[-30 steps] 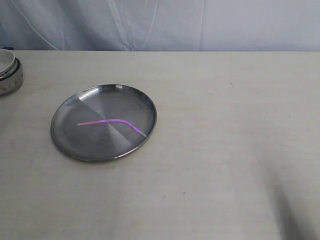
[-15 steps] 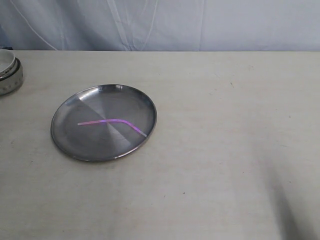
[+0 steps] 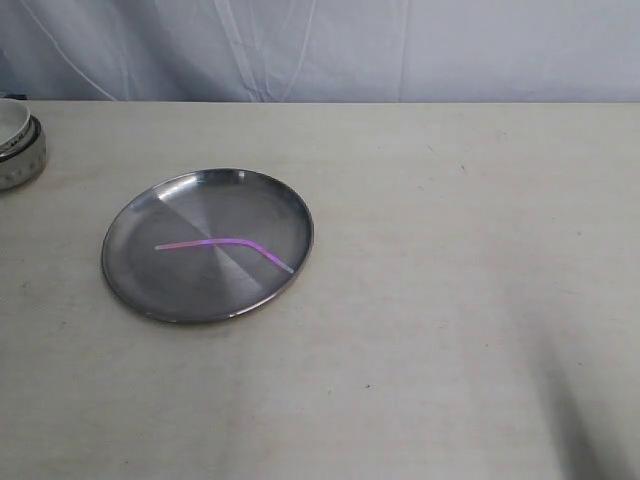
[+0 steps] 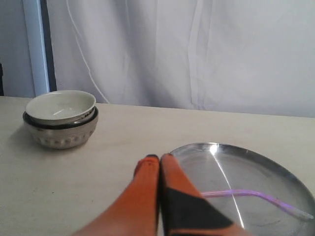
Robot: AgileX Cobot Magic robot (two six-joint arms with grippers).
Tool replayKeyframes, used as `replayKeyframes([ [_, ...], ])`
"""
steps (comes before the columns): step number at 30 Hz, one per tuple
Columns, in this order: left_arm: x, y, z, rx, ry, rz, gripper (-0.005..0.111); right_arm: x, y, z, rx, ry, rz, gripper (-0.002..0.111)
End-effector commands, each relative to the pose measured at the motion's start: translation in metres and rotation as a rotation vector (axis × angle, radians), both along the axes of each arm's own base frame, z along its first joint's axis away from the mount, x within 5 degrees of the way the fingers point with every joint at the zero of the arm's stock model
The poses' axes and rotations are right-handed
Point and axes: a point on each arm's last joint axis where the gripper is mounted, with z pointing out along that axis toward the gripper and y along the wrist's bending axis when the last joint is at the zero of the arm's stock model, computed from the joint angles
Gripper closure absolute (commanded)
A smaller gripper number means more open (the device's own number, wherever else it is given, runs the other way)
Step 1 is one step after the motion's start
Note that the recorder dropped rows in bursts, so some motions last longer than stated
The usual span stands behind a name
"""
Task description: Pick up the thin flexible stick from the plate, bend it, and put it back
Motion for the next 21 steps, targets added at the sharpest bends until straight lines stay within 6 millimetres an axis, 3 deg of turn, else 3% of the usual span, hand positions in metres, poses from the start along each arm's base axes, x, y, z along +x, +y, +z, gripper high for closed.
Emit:
replayKeyframes([
  [1,-0.0006,0.0007,-0.0086,0.012,-0.014,0.009,0.107,0.0,-0.0003,0.0004,-0.004,-0.012,-0.002,0.109],
  [21,-0.0015,0.0006,-0.0164,0.11,0.076,-0.004,0.107,0.0,-0.0003,0.0004,-0.004,-0.012,-0.002,0.109],
])
